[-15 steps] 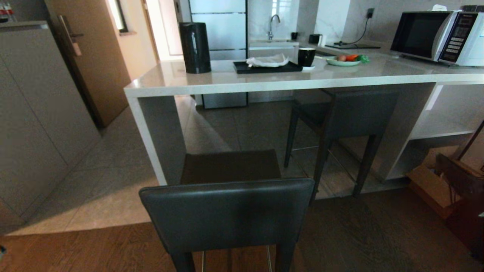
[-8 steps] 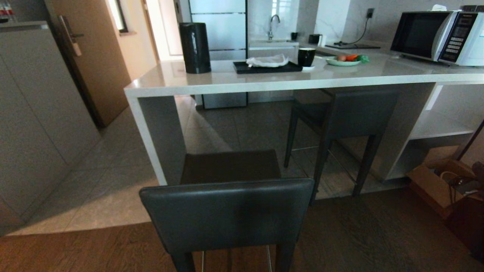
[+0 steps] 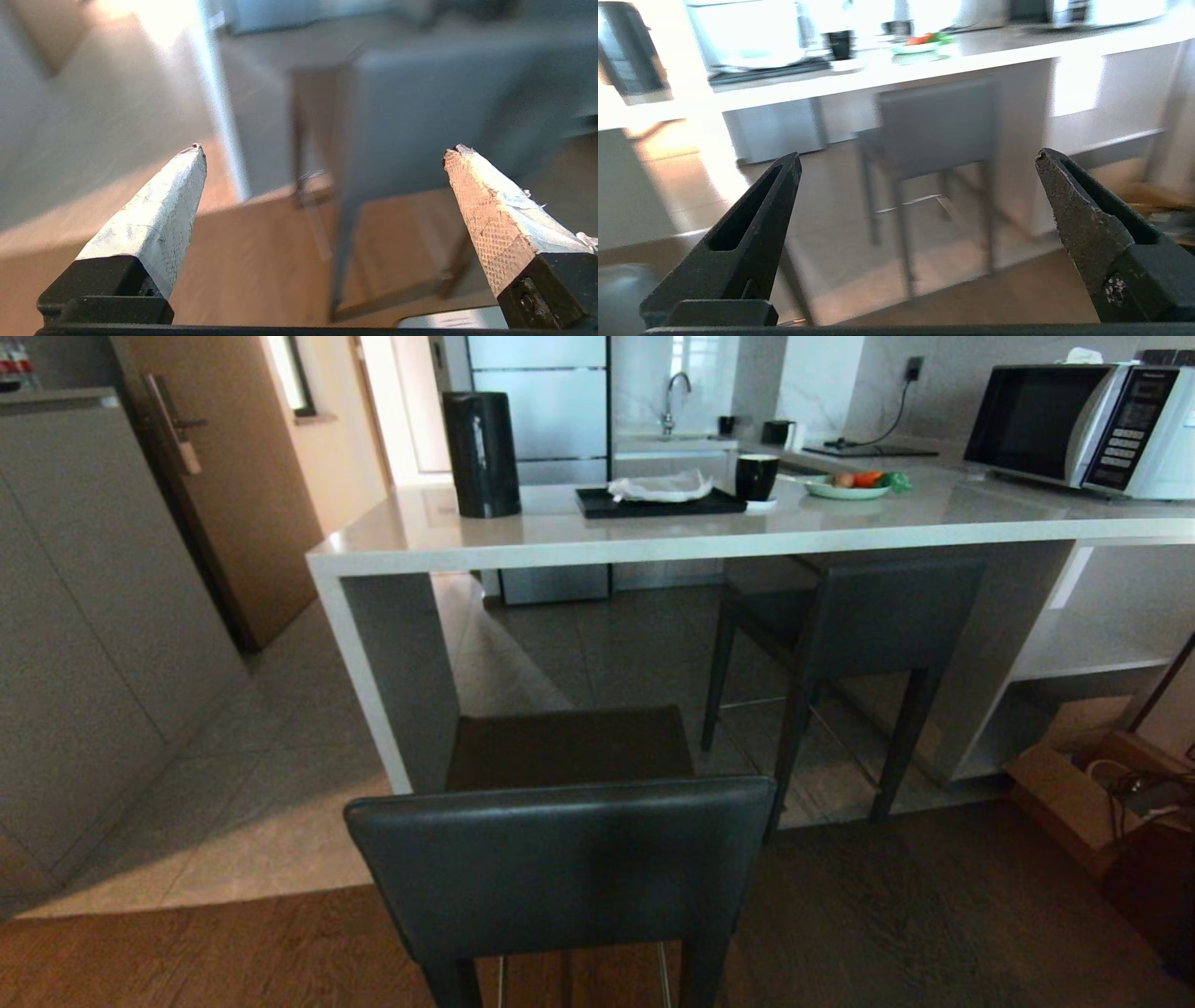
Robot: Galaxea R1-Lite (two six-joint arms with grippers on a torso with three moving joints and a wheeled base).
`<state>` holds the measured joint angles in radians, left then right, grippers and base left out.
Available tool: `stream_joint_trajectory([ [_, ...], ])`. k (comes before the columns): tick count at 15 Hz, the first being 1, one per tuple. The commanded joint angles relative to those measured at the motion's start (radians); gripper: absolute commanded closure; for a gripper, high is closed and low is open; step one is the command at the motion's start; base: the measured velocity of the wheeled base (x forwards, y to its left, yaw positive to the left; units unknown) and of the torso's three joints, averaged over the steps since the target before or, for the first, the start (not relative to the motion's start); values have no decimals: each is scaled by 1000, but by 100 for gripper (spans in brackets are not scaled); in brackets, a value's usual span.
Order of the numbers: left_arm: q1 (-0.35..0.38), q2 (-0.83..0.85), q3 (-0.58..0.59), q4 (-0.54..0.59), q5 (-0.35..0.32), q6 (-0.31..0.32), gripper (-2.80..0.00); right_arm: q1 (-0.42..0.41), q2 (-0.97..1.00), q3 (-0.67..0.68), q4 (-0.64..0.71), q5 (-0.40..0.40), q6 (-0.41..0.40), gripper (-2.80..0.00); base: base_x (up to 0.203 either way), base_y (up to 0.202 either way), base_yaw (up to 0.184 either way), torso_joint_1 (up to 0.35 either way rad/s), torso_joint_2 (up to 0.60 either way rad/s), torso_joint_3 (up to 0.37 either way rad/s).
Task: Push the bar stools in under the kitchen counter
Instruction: Pull the gray chair out from under the dining table
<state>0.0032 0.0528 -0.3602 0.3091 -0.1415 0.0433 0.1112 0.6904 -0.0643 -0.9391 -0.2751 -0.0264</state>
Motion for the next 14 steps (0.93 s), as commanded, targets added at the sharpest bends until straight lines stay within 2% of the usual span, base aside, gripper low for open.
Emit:
stream_joint_trajectory([
  [1, -1, -48, 89, 2, 63, 10, -280, -64, -142, -1, 67, 4, -13, -280, 0, 0, 0, 0, 0, 0],
  [4, -2, -48, 202, -94, 90, 19, -280, -93, -352, -21, 283, 45, -20, -280, 0, 0, 0, 0, 0, 0],
  [6, -2, -48, 272, -162, 91, 20, -280, -99, -498, -54, 501, 73, -20, -280, 0, 0, 0, 0, 0, 0],
  [10, -3, -48, 294, -200, 86, 6, -280, -105, -683, -82, 887, 100, -42, -280, 0, 0, 0, 0, 0, 0],
  [11, -3, -48, 294, -199, 85, 6, -280, -105, -689, -68, 923, 122, -57, -280, 0, 0, 0, 0, 0, 0],
  [13, -3, -48, 295, -200, 86, 3, -280, -105, -690, -12, 921, 215, -73, -280, 0, 0, 0, 0, 0, 0],
  [14, -3, -48, 296, -200, 97, -1, -280, -105, -690, 15, 918, 236, -108, -280, 0, 0, 0, 0, 0, 0],
])
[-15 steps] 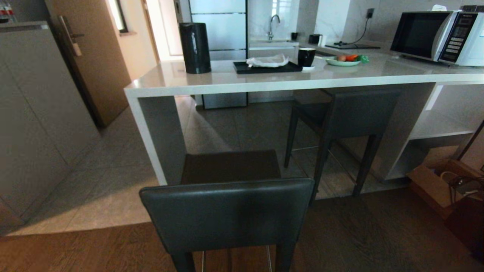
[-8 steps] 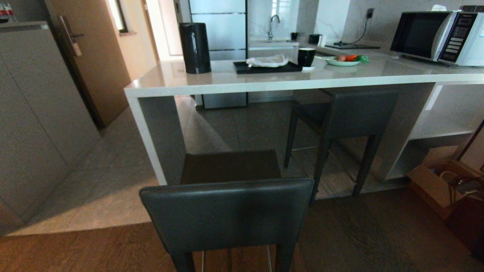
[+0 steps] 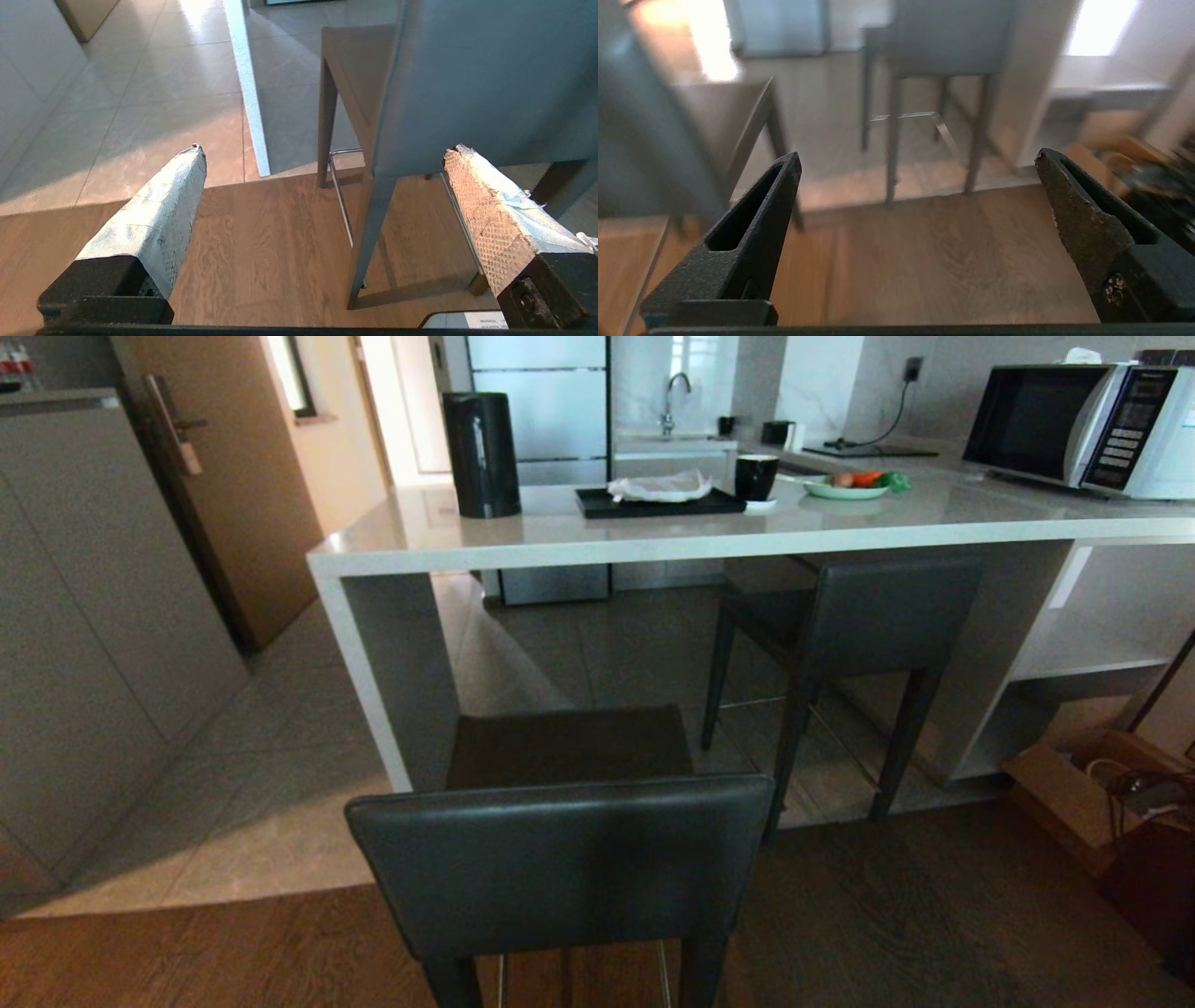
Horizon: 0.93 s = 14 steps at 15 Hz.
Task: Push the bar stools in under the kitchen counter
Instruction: Pull the gray chair out from under the dining table
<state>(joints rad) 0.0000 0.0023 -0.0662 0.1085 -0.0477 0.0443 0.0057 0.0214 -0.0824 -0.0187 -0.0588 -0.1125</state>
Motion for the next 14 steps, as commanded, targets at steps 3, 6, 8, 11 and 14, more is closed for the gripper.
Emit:
stream_joint_trajectory([
  [3, 0, 2, 2, 2, 14, -46, -280, 0, -21, 84, -24, 90, -49, -280, 0, 0, 0, 0, 0, 0],
  [6, 0, 2, 2, 0, 12, -46, -280, -1, -21, 84, 27, 94, -44, -280, 0, 0, 0, 0, 0, 0],
  [8, 0, 2, 2, 0, 14, -53, -280, -1, -21, 84, 34, 94, -44, -280, 0, 0, 0, 0, 0, 0],
  [11, -1, 3, -1, 8, 21, -76, -280, -1, -21, 82, 34, 91, -23, -280, 0, 0, 0, 0, 0, 0],
  [14, 0, 4, -21, 70, 27, -51, -280, 0, -21, 82, 34, 91, -26, -280, 0, 0, 0, 0, 0, 0],
])
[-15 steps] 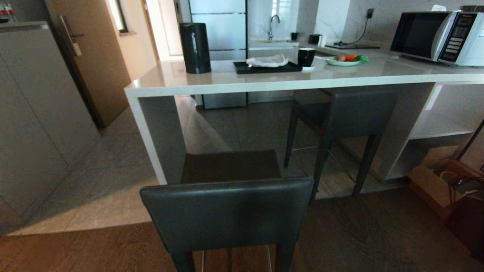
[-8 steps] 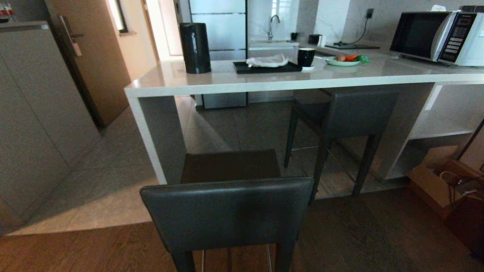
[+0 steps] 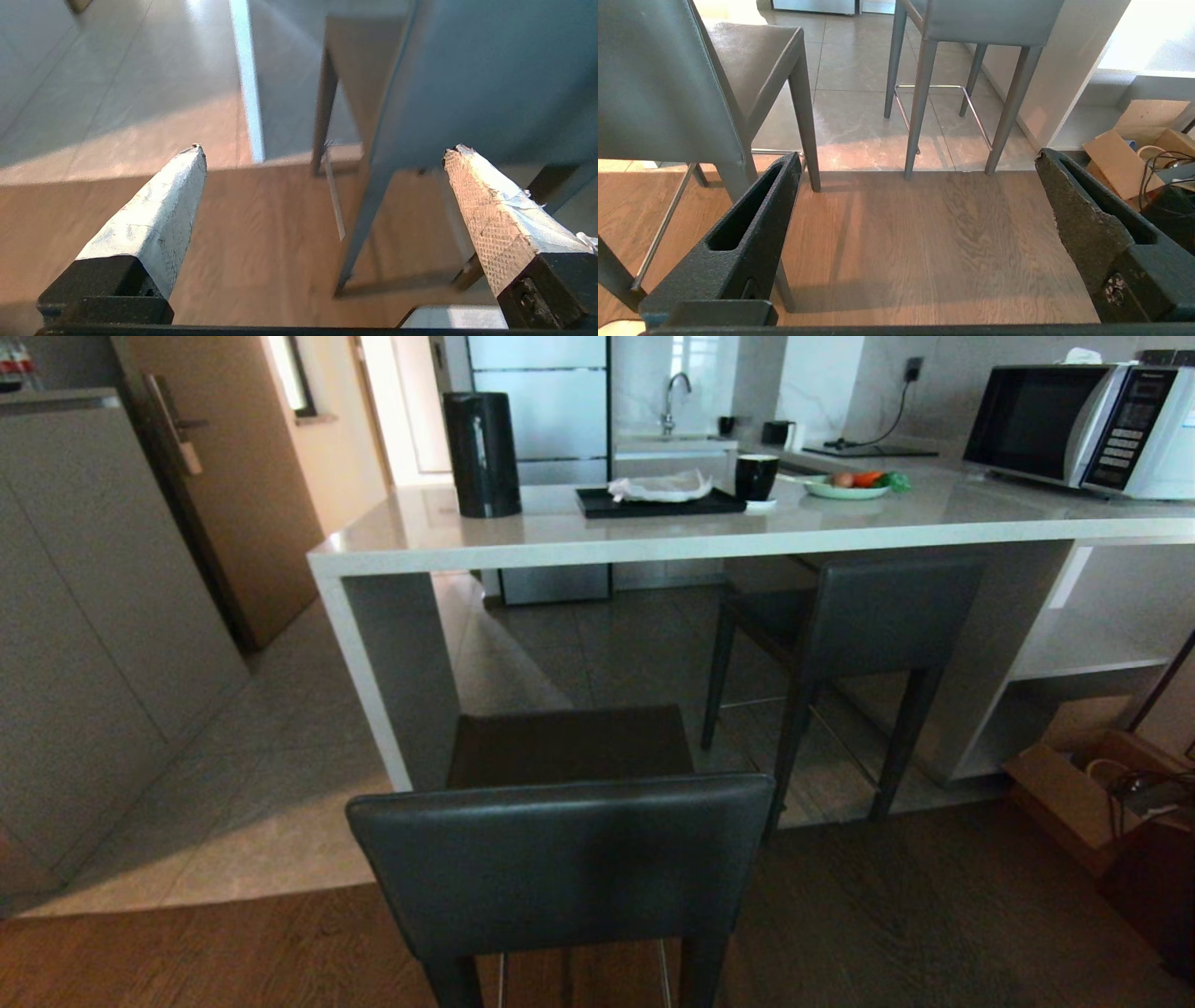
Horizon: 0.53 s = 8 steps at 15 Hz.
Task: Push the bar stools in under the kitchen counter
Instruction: Pull the gray chair out from under the dining table
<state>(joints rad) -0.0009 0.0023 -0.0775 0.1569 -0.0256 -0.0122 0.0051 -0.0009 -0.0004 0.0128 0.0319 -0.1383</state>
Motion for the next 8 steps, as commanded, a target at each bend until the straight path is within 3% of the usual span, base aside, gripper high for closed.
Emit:
stream_joint_trajectory([
  [1, 1, 3, -20, 101, 34, 16, -280, 0, 1, 0, 1, 0, 5, -280, 0, 0, 0, 0, 0, 0],
  [2, 1, 2, -33, 150, 59, 18, -280, -1, 1, 0, 1, -5, 21, -280, 0, 0, 0, 0, 0, 0],
  [5, 2, 2, -33, 130, 59, 20, -280, -1, 1, 0, -11, -32, 128, -280, 0, 0, 0, 0, 0, 0],
  [8, 1, 2, -31, 128, 59, 20, -280, -1, 1, 0, -11, -30, 118, -280, 0, 0, 0, 0, 0, 0],
])
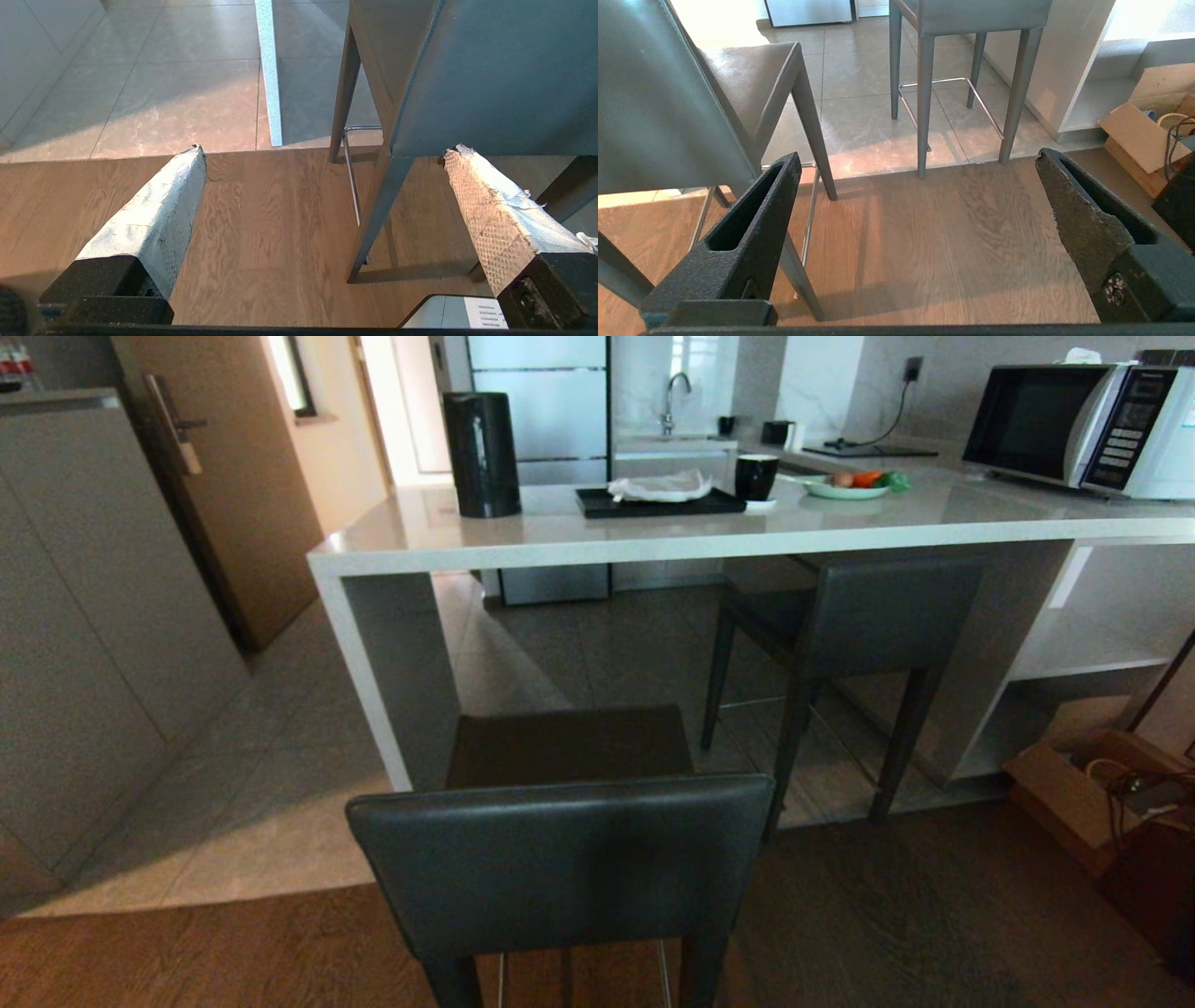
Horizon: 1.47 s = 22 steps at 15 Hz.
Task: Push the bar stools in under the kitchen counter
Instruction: Pull the gray chair out from under the dining table
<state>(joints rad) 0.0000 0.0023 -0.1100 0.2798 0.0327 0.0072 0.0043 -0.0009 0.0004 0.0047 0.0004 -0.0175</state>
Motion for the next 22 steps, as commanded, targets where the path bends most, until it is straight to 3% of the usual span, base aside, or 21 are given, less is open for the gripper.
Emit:
stream_joint_trajectory([
  [1, 0, 2, 5, -10, 3, -4, -280, 0, 1, 0, -3, 1, 1, -280, 0, 0, 0, 0, 0, 0],
  [5, -2, 1, 13, -30, 9, -32, -280, 0, 1, 0, -3, 1, -1, -280, 0, 0, 0, 0, 0, 0],
  [8, -2, 2, 15, -34, -69, 35, -280, 0, 1, 0, -2, 1, -2, -280, 0, 0, 0, 0, 0, 0],
  [11, 0, 2, 15, -37, -58, 34, -280, 0, 1, 0, -2, 1, -2, -280, 0, 0, 0, 0, 0, 0],
  [12, 1, 2, 24, -64, -66, 61, -280, 0, 1, 0, -2, 1, -1, -280, 0, 0, 0, 0, 0, 0],
  [14, 2, 2, 62, -198, -109, 206, -280, 0, 1, 0, -2, 1, -1, -280, 0, 0, 0, 0, 0, 0],
  [15, 2, 2, 68, -206, -121, 222, -280, 0, 1, 0, -2, 0, -1, -280, 0, 0, 0, 0, 0, 0],
  [17, 0, 2, 93, -232, -87, 109, -280, 0, 1, 0, -2, 1, -1, -280, 0, 0, 0, 0, 0, 0],
  [19, 1, 3, 109, -359, -52, 72, -280, 0, 1, 0, -2, 0, 1, -280, 0, 0, 0, 0, 0, 0],
  [22, -1, 11, 88, -253, -72, 51, -280, 0, 1, 0, -2, 0, 1, -280, 0, 0, 0, 0, 0, 0],
])
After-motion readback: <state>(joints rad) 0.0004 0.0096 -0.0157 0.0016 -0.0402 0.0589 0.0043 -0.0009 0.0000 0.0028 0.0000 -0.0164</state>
